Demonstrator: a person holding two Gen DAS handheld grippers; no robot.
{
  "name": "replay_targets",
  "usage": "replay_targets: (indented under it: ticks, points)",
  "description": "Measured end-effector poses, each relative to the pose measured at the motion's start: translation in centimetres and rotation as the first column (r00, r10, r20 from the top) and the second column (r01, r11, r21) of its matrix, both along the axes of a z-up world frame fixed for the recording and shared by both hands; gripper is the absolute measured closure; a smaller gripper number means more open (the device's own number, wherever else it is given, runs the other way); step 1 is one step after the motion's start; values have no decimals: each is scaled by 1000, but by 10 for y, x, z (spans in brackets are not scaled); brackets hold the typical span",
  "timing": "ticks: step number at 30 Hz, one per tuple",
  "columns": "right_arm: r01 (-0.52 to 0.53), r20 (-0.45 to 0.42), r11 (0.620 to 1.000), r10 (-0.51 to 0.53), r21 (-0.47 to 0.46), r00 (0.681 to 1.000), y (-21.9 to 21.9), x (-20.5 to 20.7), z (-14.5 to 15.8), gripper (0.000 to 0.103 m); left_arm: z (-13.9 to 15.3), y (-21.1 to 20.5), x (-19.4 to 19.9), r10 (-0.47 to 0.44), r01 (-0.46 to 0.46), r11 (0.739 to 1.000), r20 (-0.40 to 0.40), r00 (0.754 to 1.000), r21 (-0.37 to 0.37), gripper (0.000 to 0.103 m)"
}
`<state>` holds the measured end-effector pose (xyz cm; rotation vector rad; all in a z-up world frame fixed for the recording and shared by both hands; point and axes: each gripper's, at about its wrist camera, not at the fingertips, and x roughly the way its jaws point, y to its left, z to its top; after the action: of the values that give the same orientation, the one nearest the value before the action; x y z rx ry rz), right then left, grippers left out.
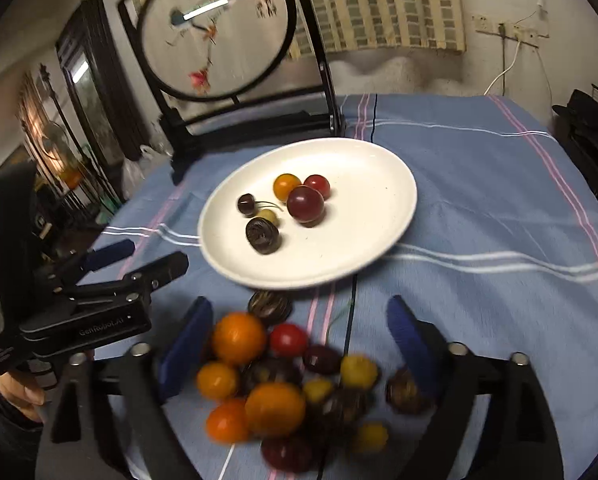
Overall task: Organize fruits
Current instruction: 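Carry both fruits over the white plate and release them, then grasp a tangerine with the right tool while the left tool grasps another tangerine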
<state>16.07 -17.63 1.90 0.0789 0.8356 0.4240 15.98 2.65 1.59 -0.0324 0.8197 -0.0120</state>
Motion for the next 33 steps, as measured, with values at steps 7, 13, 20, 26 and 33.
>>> replay_targets:
  ticks: [7, 13, 20, 26, 33]
  points:
    - [40, 47, 998, -38, -39, 998, -25, -75, -2, 4, -3, -4, -73, -11, 11, 1000, 22, 1000, -14, 13]
    - [94, 26, 991, -92, -99, 995, -55, -120, -20, 4, -17, -7, -117, -34, 34, 999, 13, 999, -34, 13]
    - [148, 1, 958, -153, -245, 988, -73, -131, -43, 4, -30, -8, -136, -67, 64, 994, -28, 997, -89, 13]
    - [132, -44, 948, -151, -291, 988, -65, -111, -61, 25, -36, -14, -136, -70, 68, 996, -38, 997, -54, 13]
    - [139, -83, 965, -161, -221, 984, -67, -92, -70, 60, -40, -21, -132, -82, 80, 996, -53, 995, -39, 13]
